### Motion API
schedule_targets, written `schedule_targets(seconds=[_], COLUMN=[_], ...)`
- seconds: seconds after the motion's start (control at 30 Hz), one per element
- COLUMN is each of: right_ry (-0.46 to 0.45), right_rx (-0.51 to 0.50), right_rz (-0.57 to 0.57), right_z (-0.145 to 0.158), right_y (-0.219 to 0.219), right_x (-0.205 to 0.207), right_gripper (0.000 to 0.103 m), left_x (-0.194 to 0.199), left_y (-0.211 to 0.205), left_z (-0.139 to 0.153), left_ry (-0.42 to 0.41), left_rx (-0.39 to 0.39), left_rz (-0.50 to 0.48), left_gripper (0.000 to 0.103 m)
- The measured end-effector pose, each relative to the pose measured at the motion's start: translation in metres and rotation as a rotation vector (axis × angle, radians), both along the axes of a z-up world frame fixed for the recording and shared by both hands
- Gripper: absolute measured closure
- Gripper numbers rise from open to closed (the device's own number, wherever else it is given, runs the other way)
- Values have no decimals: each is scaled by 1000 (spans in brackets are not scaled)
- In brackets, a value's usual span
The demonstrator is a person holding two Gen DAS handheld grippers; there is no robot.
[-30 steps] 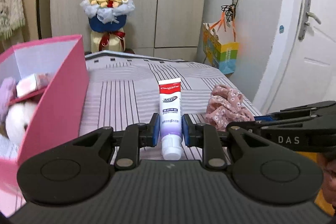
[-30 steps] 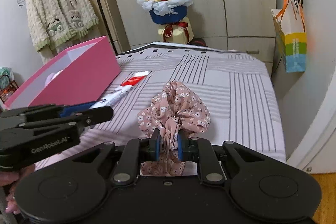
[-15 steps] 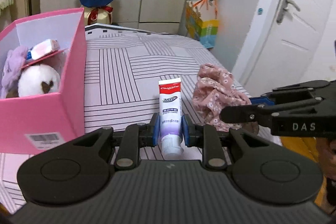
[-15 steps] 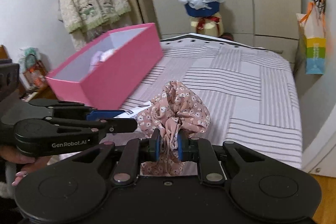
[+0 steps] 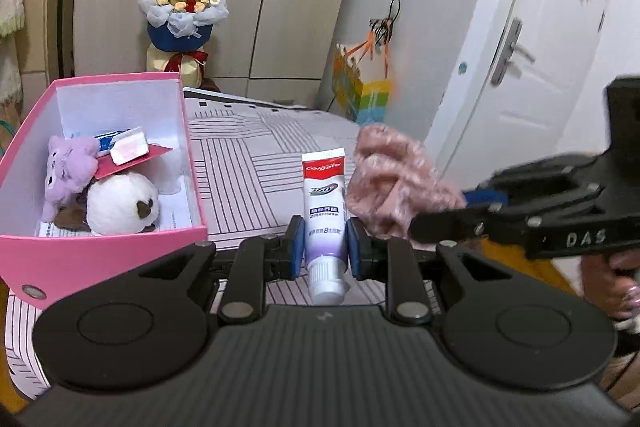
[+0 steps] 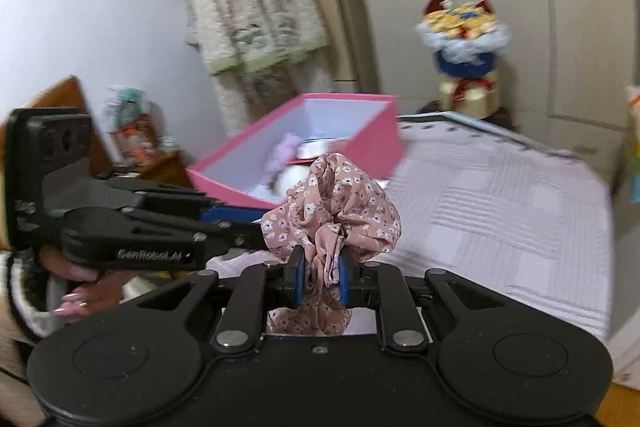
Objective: Organize soft objects
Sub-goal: 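Carry the scrunchie and toothpaste tube over the pink box with both grippers, then lower both items into the box and open both grippers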
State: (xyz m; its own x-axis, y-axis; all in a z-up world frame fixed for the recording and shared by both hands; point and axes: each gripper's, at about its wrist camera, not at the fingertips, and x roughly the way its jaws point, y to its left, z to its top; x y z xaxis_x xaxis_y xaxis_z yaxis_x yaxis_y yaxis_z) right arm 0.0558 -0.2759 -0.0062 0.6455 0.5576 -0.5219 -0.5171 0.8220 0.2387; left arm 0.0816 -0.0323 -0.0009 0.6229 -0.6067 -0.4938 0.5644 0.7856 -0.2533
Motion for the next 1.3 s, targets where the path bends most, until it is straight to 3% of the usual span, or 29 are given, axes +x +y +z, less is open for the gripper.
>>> schedule_targets(seconds=[0.23,0.47,0.63,0.8,0.97,1.07,1.3], right_ry=[0,-53,-188,-173,-187,-141,-99], right_rx=[56,49,8,9,-30,-8,-143], right_rz=[57,75,-23,-39,-85,-133,-143], right_z=[7,17,11,3,-7,-20,-38], right_y=[27,60,79,92,109,116,144], right_x=[16,52,81,126,167,191,226], right_gripper=[83,83,83,83,82,82,77], left_x=[1,30,63,94,126,141,167], left_y=[32,62,75,82,86,88,86], left_z=[15,24,23,18,5,-4,-8], left_ry=[-59,-100,-110,-140,-122,-97,-54], left_rx=[-17,-19,-1,48,94,113,151], left_rz=[52,138,233,316,373,410,379], left_gripper=[82,82,82,82,82,82,82])
